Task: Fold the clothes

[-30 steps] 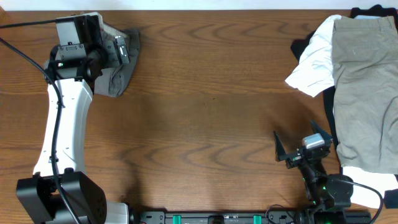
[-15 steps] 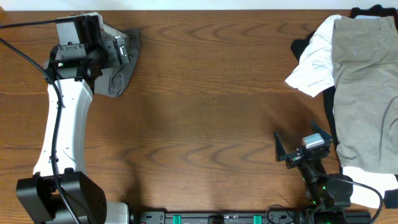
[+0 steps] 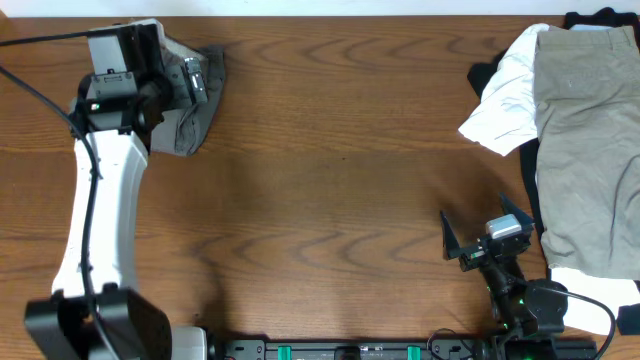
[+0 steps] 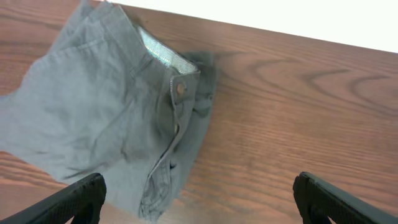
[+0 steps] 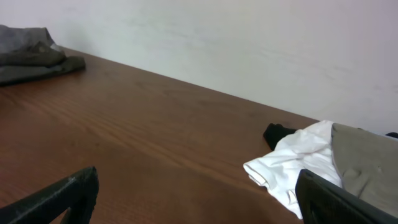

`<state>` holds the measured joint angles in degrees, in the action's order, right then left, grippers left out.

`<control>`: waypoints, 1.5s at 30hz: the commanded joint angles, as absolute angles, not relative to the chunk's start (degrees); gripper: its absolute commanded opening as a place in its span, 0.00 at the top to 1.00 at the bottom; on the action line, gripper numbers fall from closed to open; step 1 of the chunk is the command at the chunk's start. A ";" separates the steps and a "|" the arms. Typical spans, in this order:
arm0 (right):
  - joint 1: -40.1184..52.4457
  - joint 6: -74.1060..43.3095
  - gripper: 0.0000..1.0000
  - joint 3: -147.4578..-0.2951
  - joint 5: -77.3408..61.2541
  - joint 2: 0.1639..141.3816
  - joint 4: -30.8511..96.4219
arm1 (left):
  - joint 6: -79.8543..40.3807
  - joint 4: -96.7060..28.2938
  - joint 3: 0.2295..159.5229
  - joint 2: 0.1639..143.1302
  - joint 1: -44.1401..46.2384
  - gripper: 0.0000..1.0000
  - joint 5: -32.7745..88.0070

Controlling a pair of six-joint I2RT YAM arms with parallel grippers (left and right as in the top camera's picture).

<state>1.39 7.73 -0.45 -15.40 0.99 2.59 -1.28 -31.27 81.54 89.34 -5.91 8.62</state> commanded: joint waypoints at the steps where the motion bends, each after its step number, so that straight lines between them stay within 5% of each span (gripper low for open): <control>1: 0.97 7.35 0.01 -0.32 -15.00 0.75 2.83 | -0.56 -34.85 81.58 81.89 -4.38 0.02 7.57; 11: 0.97 7.35 0.01 -0.32 -15.00 0.75 2.83 | -0.47 -38.74 70.59 58.43 -4.03 0.02 6.66; 26: 0.97 7.35 0.01 -0.32 -15.00 0.75 2.83 | -0.71 -17.30 30.22 20.05 -0.99 0.02 10.15; 45: 0.97 7.35 0.01 -0.32 -15.00 0.75 2.83 | -1.58 9.08 1.21 0.08 0.08 0.02 15.00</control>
